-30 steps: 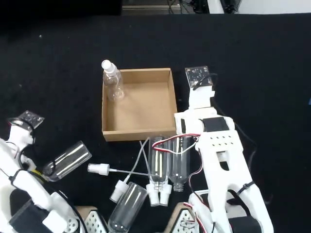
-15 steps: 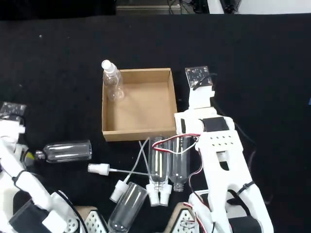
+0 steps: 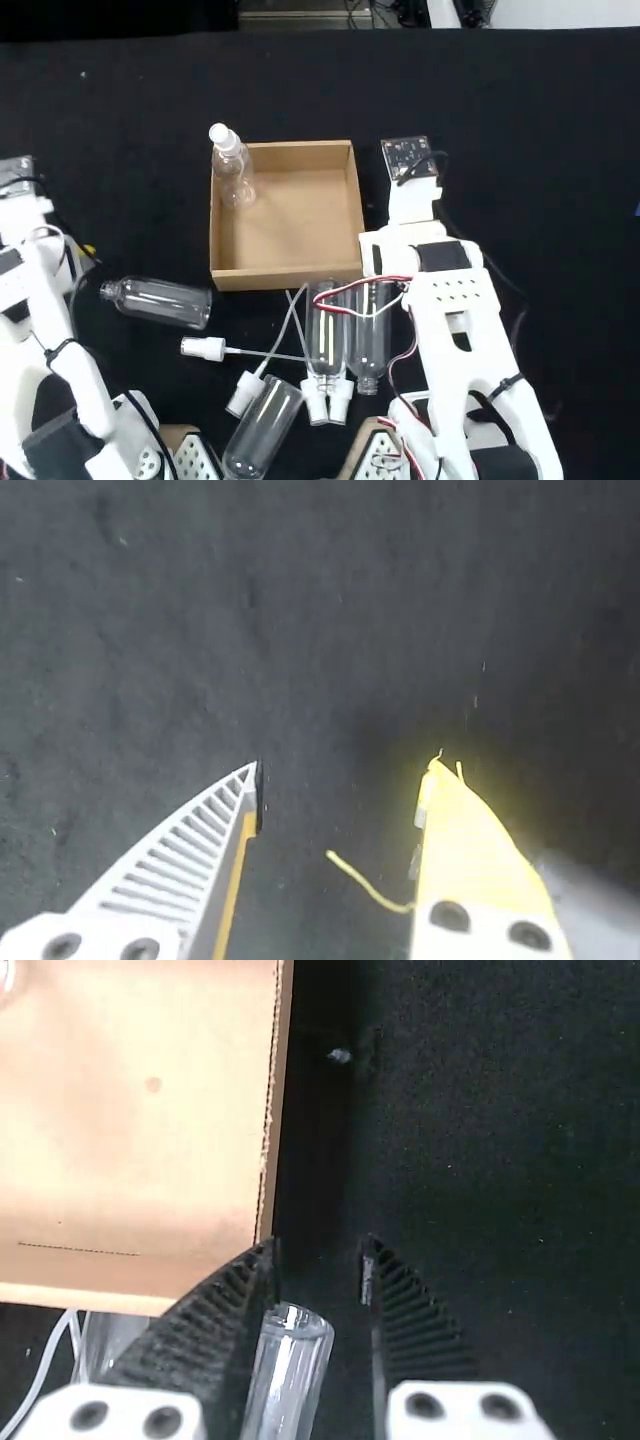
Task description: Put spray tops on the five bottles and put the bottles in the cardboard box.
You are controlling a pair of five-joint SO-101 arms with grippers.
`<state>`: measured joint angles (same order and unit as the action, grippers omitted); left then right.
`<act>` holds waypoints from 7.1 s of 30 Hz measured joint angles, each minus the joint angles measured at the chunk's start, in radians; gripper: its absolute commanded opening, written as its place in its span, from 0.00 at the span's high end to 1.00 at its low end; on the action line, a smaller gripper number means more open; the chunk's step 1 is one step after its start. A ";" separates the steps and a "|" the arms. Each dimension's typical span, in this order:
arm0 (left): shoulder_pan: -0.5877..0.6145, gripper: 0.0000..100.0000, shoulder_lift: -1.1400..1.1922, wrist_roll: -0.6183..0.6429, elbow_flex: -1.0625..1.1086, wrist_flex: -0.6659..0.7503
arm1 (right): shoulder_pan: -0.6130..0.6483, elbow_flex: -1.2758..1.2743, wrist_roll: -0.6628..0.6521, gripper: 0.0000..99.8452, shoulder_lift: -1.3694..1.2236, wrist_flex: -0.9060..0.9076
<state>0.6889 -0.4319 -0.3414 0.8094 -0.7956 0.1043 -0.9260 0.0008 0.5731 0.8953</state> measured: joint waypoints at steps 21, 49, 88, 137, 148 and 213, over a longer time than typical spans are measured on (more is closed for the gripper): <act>-0.199 0.56 0.000 0.523 -0.212 -0.589 | 0.000 0.000 0.000 0.88 0.000 0.000; -0.210 0.86 0.000 0.913 0.101 -0.361 | 0.000 0.000 0.000 0.88 0.000 0.000; 0.245 0.70 0.002 -0.690 -0.081 -0.502 | -0.091 0.000 0.000 0.88 0.000 -0.028; 0.325 0.96 0.000 -0.755 0.094 -0.212 | -0.091 0.000 0.000 0.88 0.000 -0.046; 0.514 0.96 0.000 -0.982 0.025 -0.212 | -0.091 0.038 -0.034 0.88 0.060 0.089; 0.775 0.96 0.000 -0.772 -0.057 -0.328 | 1.020 0.700 -0.224 0.88 -0.887 0.245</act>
<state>1.4638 -0.4319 -1.1132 0.7526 -1.1239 1.1247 -0.2263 -0.2232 -0.3138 1.1408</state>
